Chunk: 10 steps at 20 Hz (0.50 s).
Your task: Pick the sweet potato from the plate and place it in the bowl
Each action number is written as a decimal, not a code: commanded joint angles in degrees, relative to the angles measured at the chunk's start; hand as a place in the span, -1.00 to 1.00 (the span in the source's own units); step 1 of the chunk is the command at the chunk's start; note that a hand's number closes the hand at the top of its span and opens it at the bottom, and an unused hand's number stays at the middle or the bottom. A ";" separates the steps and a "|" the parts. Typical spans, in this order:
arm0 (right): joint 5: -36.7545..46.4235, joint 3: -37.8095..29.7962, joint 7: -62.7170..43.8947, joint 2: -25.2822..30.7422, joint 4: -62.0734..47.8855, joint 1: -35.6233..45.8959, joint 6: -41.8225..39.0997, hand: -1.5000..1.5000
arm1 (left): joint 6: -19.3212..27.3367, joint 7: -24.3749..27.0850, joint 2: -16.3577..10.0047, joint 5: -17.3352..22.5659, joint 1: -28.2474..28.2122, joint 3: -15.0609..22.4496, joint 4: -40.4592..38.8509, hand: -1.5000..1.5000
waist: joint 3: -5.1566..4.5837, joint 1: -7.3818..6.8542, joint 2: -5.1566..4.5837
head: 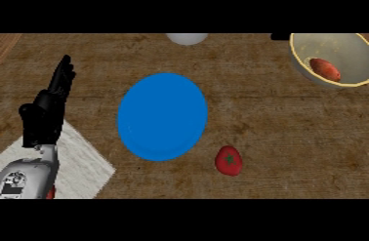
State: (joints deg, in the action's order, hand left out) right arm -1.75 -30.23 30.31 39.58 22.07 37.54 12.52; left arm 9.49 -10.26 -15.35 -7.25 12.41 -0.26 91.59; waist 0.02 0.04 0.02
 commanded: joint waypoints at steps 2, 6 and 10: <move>-3.01 1.18 0.18 -4.54 10.37 -8.40 -3.32 -1.00 | 0.49 -0.54 1.41 -1.16 -1.87 0.33 2.42 0.00 | -0.10 0.69 0.38; -4.25 2.10 0.30 -5.78 16.79 -14.98 -4.29 -1.00 | -0.19 0.80 1.66 -0.99 -2.71 -1.12 1.79 0.00 | -0.09 0.56 0.26; -6.50 2.65 -3.74 -7.50 26.92 -21.08 -4.40 -1.00 | -1.62 -0.87 1.61 -1.19 0.91 -2.11 0.38 0.00 | -0.06 0.43 0.14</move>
